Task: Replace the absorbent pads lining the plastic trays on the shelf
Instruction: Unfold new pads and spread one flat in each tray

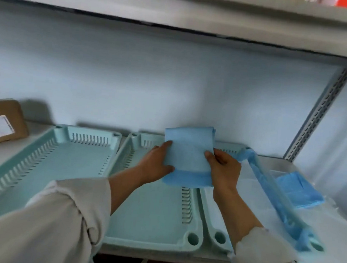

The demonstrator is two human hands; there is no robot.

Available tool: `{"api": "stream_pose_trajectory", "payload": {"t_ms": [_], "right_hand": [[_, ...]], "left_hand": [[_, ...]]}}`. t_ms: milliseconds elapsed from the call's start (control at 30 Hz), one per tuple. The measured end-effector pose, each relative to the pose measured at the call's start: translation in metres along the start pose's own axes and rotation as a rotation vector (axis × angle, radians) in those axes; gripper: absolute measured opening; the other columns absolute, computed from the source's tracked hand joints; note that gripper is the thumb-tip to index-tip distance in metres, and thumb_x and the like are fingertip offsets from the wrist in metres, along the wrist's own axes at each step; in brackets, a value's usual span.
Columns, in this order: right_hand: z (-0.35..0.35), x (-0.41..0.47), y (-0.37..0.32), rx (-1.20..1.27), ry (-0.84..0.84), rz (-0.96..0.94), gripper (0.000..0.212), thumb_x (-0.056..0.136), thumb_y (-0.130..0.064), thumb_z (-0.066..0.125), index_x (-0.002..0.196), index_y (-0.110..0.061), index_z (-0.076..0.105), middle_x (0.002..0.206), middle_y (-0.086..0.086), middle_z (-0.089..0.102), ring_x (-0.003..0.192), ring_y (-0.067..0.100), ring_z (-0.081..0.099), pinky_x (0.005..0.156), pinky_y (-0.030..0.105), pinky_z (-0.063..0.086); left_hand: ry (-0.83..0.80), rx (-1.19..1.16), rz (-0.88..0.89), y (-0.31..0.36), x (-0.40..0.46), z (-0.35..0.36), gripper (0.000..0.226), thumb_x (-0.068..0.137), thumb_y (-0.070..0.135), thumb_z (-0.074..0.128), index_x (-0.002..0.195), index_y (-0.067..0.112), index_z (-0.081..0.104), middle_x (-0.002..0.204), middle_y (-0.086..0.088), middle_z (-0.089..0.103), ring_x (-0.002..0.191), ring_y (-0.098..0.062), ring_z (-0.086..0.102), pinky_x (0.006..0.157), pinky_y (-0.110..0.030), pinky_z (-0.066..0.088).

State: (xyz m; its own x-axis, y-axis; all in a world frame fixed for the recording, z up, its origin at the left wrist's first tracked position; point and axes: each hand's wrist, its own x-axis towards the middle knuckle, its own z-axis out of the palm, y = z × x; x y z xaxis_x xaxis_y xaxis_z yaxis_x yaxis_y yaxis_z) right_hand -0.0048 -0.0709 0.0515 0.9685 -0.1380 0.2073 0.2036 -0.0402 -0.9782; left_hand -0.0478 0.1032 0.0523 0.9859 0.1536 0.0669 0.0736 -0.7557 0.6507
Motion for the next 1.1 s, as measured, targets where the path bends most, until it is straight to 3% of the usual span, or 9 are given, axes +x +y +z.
{"api": "stream_pose_trajectory", "payload": {"t_ms": [167, 200, 300, 467, 667, 833, 967, 1033, 1100], "right_hand": [[0.012, -0.019, 0.031, 0.077, -0.023, 0.164, 0.010, 0.083, -0.007, 0.070, 0.079, -0.016, 0.070, 0.081, 0.003, 0.070, 0.071, 0.014, 0.065, 0.063, 0.017, 0.055], [0.015, -0.019, 0.031, 0.045, -0.042, 0.156, 0.006, 0.082, -0.008, 0.071, 0.086, -0.013, 0.072, 0.085, 0.005, 0.071, 0.075, 0.016, 0.066, 0.068, 0.021, 0.056], [0.019, -0.017, 0.025, -0.058, -0.133, 0.125, 0.025, 0.081, -0.011, 0.072, 0.106, -0.006, 0.070, 0.098, 0.006, 0.071, 0.089, 0.019, 0.067, 0.085, 0.031, 0.055], [0.013, -0.013, 0.028, -0.092, -0.228, 0.179, 0.027, 0.083, -0.011, 0.071, 0.109, -0.006, 0.069, 0.101, 0.007, 0.072, 0.091, 0.019, 0.069, 0.088, 0.038, 0.055], [0.003, -0.009, 0.032, -0.086, -0.254, 0.239, 0.011, 0.087, -0.011, 0.067, 0.097, -0.015, 0.069, 0.097, 0.005, 0.072, 0.090, 0.020, 0.069, 0.085, 0.039, 0.056], [-0.003, -0.006, 0.037, -0.120, -0.238, 0.267, 0.015, 0.092, -0.021, 0.060, 0.100, -0.014, 0.069, 0.104, 0.008, 0.070, 0.098, 0.026, 0.065, 0.088, 0.041, 0.054], [-0.004, -0.003, 0.038, -0.090, -0.251, 0.350, 0.013, 0.093, -0.025, 0.059, 0.095, -0.017, 0.069, 0.106, 0.009, 0.069, 0.102, 0.031, 0.063, 0.093, 0.050, 0.051], [-0.002, -0.001, 0.037, -0.077, -0.252, 0.367, 0.012, 0.092, -0.025, 0.060, 0.092, -0.017, 0.069, 0.107, 0.009, 0.069, 0.102, 0.031, 0.063, 0.093, 0.047, 0.052], [0.001, -0.002, 0.034, -0.054, -0.284, 0.370, 0.010, 0.092, -0.023, 0.061, 0.089, -0.017, 0.068, 0.106, 0.010, 0.069, 0.099, 0.029, 0.063, 0.088, 0.042, 0.053]], "left_hand": [[0.146, -0.243, -0.099, -0.041, 0.004, 0.028, 0.063, 0.088, 0.009, 0.055, 0.145, 0.023, 0.034, 0.134, -0.010, 0.050, 0.117, -0.030, 0.055, 0.100, -0.045, 0.047], [0.160, -0.283, -0.127, -0.044, 0.005, 0.030, 0.060, 0.088, 0.005, 0.051, 0.143, 0.023, 0.036, 0.130, -0.011, 0.053, 0.114, -0.030, 0.056, 0.098, -0.045, 0.048], [0.208, -0.402, -0.189, -0.051, 0.005, 0.030, 0.057, 0.087, -0.005, 0.041, 0.137, 0.022, 0.044, 0.117, -0.012, 0.059, 0.103, -0.031, 0.059, 0.091, -0.044, 0.052], [0.256, -0.515, -0.263, -0.059, 0.001, 0.031, 0.060, 0.083, -0.013, 0.035, 0.129, 0.022, 0.050, 0.089, 0.000, 0.057, 0.083, -0.023, 0.058, 0.083, -0.047, 0.055], [0.206, -0.422, -0.142, -0.058, 0.006, 0.016, 0.059, 0.085, -0.012, 0.043, 0.133, 0.022, 0.051, 0.084, 0.003, 0.058, 0.084, -0.024, 0.062, 0.084, -0.043, 0.055], [0.073, -0.252, 0.044, -0.056, -0.001, 0.005, 0.050, 0.085, 0.000, 0.064, 0.132, 0.012, 0.054, 0.084, 0.007, 0.058, 0.079, -0.011, 0.056, 0.083, -0.022, 0.049], [0.061, -0.198, 0.120, -0.052, 0.001, 0.000, 0.046, 0.087, 0.002, 0.061, 0.132, 0.011, 0.055, 0.096, 0.001, 0.061, 0.080, -0.005, 0.056, 0.079, -0.005, 0.044], [0.106, -0.114, 0.117, -0.054, 0.004, -0.001, 0.048, 0.086, 0.011, 0.064, 0.133, 0.018, 0.054, 0.099, 0.003, 0.055, 0.083, -0.006, 0.054, 0.086, -0.013, 0.046], [0.146, 0.028, 0.058, -0.060, 0.009, -0.001, 0.058, 0.081, 0.022, 0.070, 0.135, 0.028, 0.050, 0.114, 0.000, 0.045, 0.109, -0.017, 0.048, 0.103, -0.032, 0.041]]}}
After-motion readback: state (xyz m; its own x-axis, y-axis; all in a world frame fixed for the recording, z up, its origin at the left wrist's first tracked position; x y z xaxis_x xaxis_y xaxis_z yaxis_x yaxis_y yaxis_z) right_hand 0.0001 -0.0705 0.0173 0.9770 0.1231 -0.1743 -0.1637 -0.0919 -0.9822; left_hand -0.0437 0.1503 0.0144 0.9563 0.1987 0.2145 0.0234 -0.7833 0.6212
